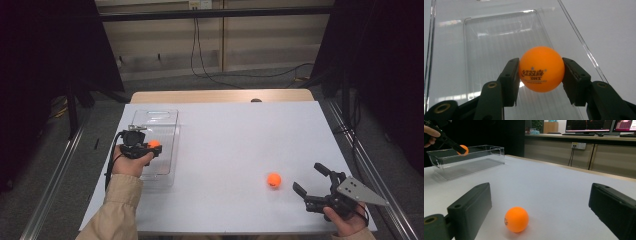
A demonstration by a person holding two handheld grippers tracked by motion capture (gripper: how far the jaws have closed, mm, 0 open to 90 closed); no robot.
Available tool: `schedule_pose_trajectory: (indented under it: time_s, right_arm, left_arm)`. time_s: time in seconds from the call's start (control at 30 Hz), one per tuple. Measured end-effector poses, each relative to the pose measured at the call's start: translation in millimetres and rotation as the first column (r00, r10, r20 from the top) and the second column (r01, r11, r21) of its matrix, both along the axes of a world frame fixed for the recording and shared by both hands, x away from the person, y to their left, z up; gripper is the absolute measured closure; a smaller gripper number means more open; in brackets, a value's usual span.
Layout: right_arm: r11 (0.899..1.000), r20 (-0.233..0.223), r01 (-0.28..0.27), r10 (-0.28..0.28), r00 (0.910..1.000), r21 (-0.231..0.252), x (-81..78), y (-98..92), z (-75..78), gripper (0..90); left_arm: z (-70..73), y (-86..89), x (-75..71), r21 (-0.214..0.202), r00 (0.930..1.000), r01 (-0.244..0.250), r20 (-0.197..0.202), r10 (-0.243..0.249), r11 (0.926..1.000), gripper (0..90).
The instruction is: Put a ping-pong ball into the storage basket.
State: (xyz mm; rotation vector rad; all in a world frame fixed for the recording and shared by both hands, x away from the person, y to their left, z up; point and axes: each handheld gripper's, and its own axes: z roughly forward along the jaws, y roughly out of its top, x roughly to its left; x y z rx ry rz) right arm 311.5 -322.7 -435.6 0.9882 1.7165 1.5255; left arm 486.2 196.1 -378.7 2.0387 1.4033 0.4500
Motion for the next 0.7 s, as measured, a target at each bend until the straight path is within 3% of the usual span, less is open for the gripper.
schedule_pose_trajectory:
  time_s: [0.07,0.33,0.43,0.7]
  right_arm:
    - [1.000,0.001,-0.003,0.003,1.0000,-0.003,-0.2,-0.5,0.3,4.5]
    - [1.000,0.001,0.002,-0.002,1.0000,0.002,-0.1,-0.7,0.2,4.5]
    - [1.000,-0.001,0.002,-0.002,1.0000,0.003,-0.3,-0.7,0.4,4.5]
    - [1.000,-0.004,0.007,-0.007,1.0000,0.011,0.0,0.5,0.1,4.5]
  left_arm:
    - [-0.8,-0.2,0.6,-0.019,1.0000,-0.007,0.000,0.007,0.9998,50.6]
    - [-1.8,0.5,0.2,-0.016,1.0000,-0.007,-0.003,0.007,0.9998,50.3]
    - [-1.3,1.5,0.2,-0.011,0.9999,-0.011,0.001,0.011,0.9999,44.2]
    - [1.0,2.6,-2.0,-0.020,0.9997,-0.018,0.017,0.019,0.9996,39.5]
